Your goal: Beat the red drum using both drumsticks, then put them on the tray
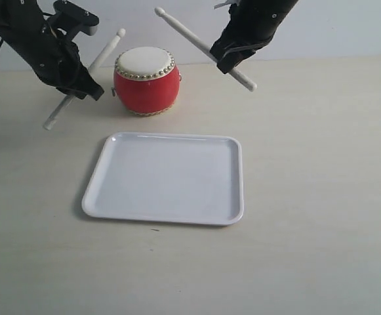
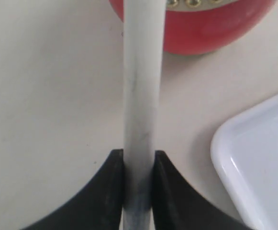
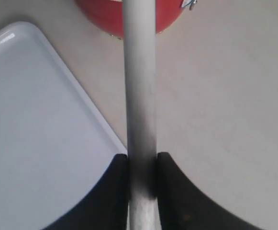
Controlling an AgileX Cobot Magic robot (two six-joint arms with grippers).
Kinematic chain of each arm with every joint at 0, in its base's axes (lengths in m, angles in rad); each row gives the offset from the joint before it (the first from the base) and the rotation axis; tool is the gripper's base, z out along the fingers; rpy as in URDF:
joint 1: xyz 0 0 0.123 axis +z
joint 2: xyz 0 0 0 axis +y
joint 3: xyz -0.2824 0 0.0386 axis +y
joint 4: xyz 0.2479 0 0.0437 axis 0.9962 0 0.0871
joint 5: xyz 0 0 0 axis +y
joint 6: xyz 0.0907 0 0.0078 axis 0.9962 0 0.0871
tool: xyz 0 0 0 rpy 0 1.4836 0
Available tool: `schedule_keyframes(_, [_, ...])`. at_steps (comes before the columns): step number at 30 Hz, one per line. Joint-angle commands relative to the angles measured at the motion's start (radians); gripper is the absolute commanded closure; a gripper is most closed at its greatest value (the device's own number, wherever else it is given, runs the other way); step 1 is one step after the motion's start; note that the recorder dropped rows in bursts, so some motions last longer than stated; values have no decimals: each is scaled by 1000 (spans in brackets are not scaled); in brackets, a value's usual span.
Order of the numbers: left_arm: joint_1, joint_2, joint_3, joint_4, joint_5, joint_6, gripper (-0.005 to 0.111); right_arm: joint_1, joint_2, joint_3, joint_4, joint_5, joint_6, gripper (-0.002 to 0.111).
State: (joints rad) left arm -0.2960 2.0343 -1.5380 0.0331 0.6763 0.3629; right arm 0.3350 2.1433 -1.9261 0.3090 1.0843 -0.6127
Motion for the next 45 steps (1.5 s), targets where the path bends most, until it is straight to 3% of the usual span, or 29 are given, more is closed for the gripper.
schedule_keyframes(1, [-4,20,-8,-11,-42,1,107,2,-13,-4,5,24,-12,108])
schedule_keyframes(11, [-4,20,-8,-11,-60,23,107,7,-17,-4,-40,12,6,108])
schedule_keyframes(20, [-4,20,-8,-11,-52,23,107,125,-19,13,-339,-119,196,108])
schedule_keyframes(39, [-4,20,-35,-13,23,34,107,142,9,27,-338,-136,188,108])
schedule_keyframes(45, [-4,-11,-35,-13,35,14,107,142,93,25,-347,-160,99,108])
